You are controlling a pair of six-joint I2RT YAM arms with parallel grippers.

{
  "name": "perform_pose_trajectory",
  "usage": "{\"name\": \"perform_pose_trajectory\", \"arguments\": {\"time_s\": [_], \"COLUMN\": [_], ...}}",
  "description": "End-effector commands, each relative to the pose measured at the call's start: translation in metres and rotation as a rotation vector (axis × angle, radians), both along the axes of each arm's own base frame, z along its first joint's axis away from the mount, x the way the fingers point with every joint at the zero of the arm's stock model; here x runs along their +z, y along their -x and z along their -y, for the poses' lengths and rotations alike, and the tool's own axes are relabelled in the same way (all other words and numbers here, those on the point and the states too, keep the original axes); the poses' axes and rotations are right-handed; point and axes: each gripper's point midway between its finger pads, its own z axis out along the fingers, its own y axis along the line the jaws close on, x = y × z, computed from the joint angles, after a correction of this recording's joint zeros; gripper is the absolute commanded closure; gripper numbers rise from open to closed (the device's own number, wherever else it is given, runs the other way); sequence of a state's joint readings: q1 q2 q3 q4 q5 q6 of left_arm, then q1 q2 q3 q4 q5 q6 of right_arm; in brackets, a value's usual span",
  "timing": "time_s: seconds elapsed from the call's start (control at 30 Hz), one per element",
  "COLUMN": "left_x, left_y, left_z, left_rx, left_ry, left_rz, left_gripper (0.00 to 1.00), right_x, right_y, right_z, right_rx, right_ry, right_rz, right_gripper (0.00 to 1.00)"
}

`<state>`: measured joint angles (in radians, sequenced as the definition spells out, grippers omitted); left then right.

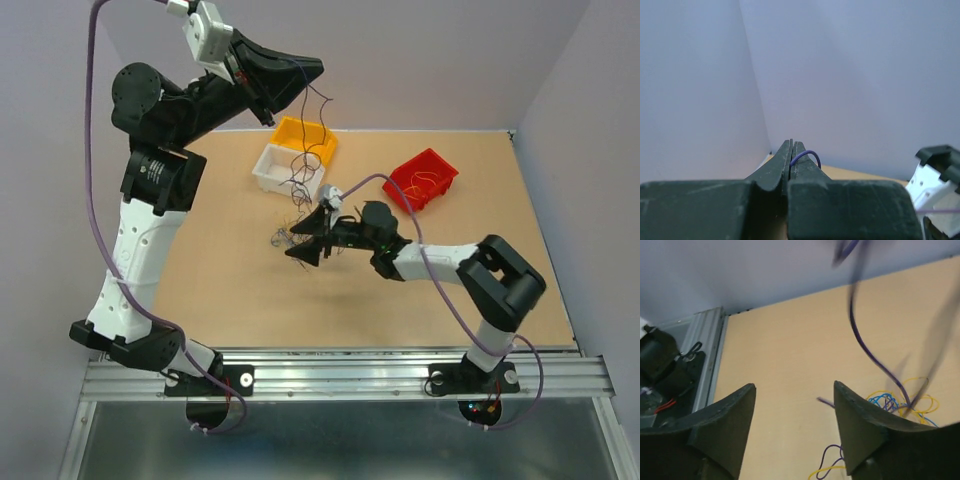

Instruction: Untangle the cables

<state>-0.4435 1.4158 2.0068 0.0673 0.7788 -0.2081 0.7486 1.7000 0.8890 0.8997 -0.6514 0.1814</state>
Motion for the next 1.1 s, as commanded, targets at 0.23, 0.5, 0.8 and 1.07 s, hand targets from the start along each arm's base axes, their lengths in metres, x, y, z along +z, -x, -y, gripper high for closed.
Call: {"name": "perform_pose_trajectory", "arguments": {"time_s": [0.23,0.5,0.8,1.07], "left_x": [0.137,0.125,0.031,-0.047], "left_y": [0.06,0.064,0.059,0.051], "left_z": [-0.109,-0.162,-0.11,-0.091], "left_rx": [0.426,0.713,0.473,0.404], "left_ry": [0.393,0.447,0.265,0.175], "left_rz": [0.312,0.375,0.266,0.222], "left_gripper": [1.0,1.0,1.0,1.0], "right_x": [-0.027,-0.028,0.021,0.033], "right_y": [-0.064,-0.051,0.02,0.063], "right_z": [-0.005,0.015,0.02,0.016], "right_rx": [-0.29,-0.326,-0.037,0.195], "right_ry": [-0.036,-0.032,-0.162,-0.226], "right_rz": [0.03,0.037,0.168,0.183], "right_gripper": [0.99,0.53,0.0,0.0]}}
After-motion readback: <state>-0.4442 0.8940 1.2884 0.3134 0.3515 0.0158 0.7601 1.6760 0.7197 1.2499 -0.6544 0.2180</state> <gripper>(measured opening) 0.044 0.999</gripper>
